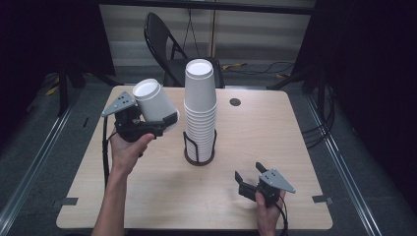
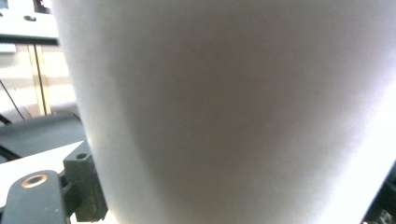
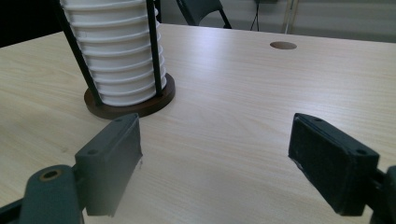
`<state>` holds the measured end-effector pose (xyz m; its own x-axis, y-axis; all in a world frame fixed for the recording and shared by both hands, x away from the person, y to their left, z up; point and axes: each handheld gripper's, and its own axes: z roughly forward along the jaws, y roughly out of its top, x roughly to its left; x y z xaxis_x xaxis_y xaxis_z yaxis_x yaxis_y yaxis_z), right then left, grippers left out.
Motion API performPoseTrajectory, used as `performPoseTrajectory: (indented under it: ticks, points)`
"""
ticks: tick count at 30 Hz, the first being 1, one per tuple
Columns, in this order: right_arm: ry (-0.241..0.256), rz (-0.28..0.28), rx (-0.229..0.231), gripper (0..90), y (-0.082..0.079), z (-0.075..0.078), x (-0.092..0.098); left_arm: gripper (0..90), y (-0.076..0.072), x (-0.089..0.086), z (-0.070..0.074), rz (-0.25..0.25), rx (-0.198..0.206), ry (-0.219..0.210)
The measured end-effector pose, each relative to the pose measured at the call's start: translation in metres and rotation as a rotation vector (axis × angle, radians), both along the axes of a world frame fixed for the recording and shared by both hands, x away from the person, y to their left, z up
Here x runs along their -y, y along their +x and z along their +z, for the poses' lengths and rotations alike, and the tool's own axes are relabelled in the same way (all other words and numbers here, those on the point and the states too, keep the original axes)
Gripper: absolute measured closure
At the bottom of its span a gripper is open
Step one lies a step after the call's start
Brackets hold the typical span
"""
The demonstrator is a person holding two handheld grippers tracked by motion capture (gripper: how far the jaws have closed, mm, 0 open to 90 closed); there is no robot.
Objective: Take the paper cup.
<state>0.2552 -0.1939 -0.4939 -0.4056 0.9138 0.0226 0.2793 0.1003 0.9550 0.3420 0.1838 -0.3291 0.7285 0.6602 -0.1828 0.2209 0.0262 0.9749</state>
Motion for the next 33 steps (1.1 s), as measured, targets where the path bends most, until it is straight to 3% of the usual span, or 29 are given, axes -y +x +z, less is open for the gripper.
performPoseTrajectory:
  ticks: [7, 10, 15, 17, 19, 23, 26, 28, 30, 33]
  points:
    - [0.003, -0.013, -0.047, 19.4, -0.001, 0.000, -0.004, 11.6, -0.013, 0.006, -0.025, -0.019, -0.043, -0.010]
    - [0.018, 0.028, -0.038, 19.3, -0.004, 0.000, -0.007, 11.6, -0.016, 0.009, -0.036, -0.028, -0.065, -0.001]
    - [-0.009, 0.061, -0.042, 23.5, -0.009, 0.000, -0.022, 11.6, -0.022, 0.016, -0.052, -0.043, -0.105, -0.007]
    - [-0.030, 0.074, -0.058, 24.7, -0.010, 0.000, -0.029, 11.6, -0.025, 0.019, -0.057, -0.047, -0.119, -0.001]
    - [-0.015, 0.085, -0.075, 27.9, -0.011, 0.000, -0.034, 11.6, -0.028, 0.021, -0.061, -0.049, -0.130, 0.001]
    - [0.018, 0.115, -0.054, 32.8, -0.016, 0.000, -0.044, 11.6, -0.033, 0.026, -0.071, -0.073, -0.161, -0.047]
    - [0.035, 0.148, -0.046, 34.1, -0.020, 0.000, -0.052, 11.5, -0.037, 0.030, -0.078, -0.063, -0.189, -0.030]
    - [0.045, 0.174, -0.033, 34.2, -0.022, 0.001, -0.057, 11.5, -0.038, 0.033, -0.083, -0.084, -0.215, -0.053]
    - [0.053, 0.201, -0.021, 34.2, -0.024, 0.001, -0.061, 11.3, -0.039, 0.034, -0.087, -0.106, -0.231, -0.040]
    - [0.062, 0.233, -0.004, 34.4, -0.026, 0.003, -0.067, 11.3, -0.041, 0.036, -0.091, -0.112, -0.265, -0.063]
